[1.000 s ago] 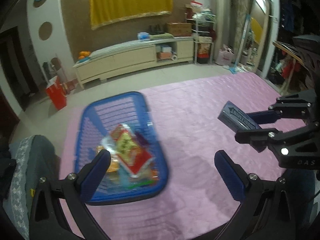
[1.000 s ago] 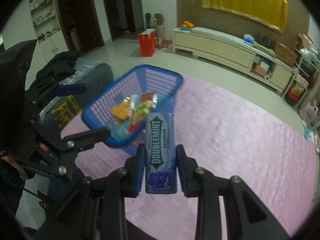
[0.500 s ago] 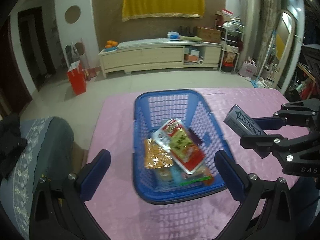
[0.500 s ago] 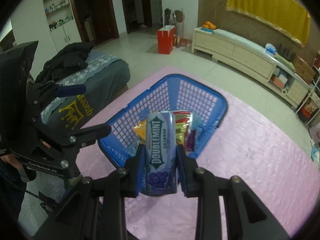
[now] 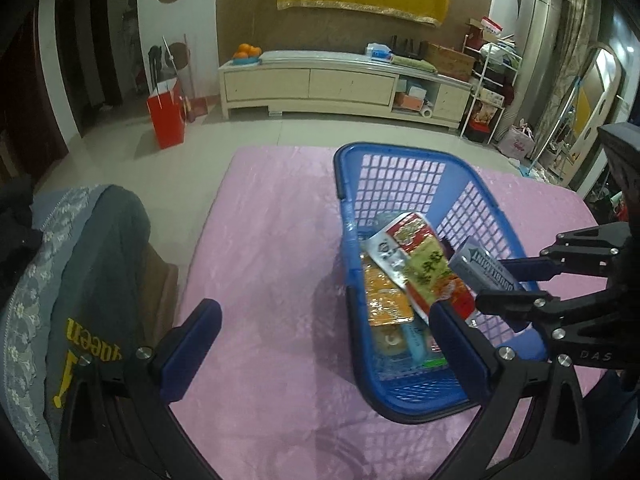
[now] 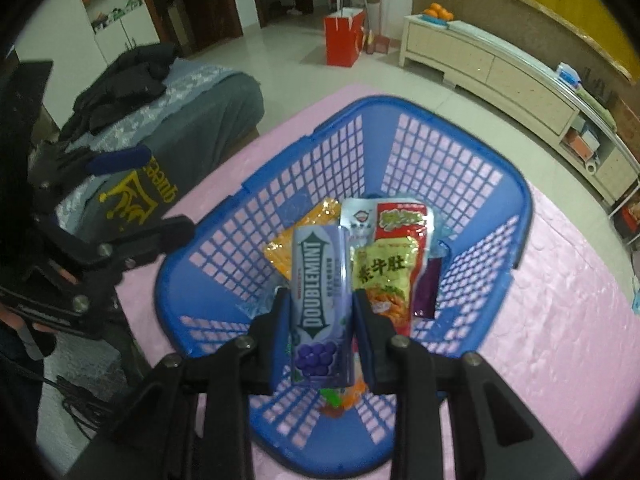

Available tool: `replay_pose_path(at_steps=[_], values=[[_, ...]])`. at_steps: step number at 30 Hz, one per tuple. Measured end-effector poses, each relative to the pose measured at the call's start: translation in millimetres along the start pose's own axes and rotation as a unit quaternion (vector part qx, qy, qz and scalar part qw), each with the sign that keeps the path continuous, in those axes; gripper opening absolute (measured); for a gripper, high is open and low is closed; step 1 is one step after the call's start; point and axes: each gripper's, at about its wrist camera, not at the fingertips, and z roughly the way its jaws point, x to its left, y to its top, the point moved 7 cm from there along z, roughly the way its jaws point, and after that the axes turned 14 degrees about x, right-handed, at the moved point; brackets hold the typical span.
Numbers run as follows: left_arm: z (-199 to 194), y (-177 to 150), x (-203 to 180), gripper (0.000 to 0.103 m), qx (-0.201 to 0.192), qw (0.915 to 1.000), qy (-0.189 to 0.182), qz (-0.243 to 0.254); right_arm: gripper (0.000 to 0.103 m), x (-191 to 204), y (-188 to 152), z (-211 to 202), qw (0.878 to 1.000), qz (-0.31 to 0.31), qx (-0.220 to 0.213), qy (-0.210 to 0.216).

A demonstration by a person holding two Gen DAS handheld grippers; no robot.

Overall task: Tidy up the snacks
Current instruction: 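Lower the gum box into the basket and open the right tool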

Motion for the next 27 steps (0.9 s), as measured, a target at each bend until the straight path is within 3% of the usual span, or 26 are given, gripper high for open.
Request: replay_pose_path(at_steps=[12, 17, 18, 19, 21, 27], values=[[18.3, -2.3, 19.8, 0.103, 0.011, 0.9996, -0.014, -0.022, 0.035, 3.4, 10.9, 41.0, 0.998, 0.002, 0.053, 0.016], [19.3, -7.4, 21.0, 0.103, 0.013, 0.9995, -0.017, -0.024, 0.037, 3.5, 13.8, 44.5, 0.998, 0.008, 0.050, 0.020], [19.2, -6.5, 22.5, 0.103, 0.013, 0.9995, -0.017, -0.024, 0.045, 2.8, 13.3, 43.3, 0.999, 0.009, 0.048, 0.022], [19.0, -7.1, 22.8, 0.103, 0.014, 0.9995, -0.017, -0.023, 0.063, 2.1, 12.0, 41.2, 0.999, 0.010, 0.046, 0.026], [17.0, -7.9, 22.4, 0.103, 0.014, 0.9995, -0.018, -0.022, 0.072, -2.0, 8.3, 33.4, 0.999, 0.014, 0.035, 0.031], [6.7, -7.4, 12.8, 0.103, 0.009, 0.9995, -0.023, -0.017, 0.073, -20.3, -11.4, -0.7, 0.999, 0.042, -0.006, 0.014]])
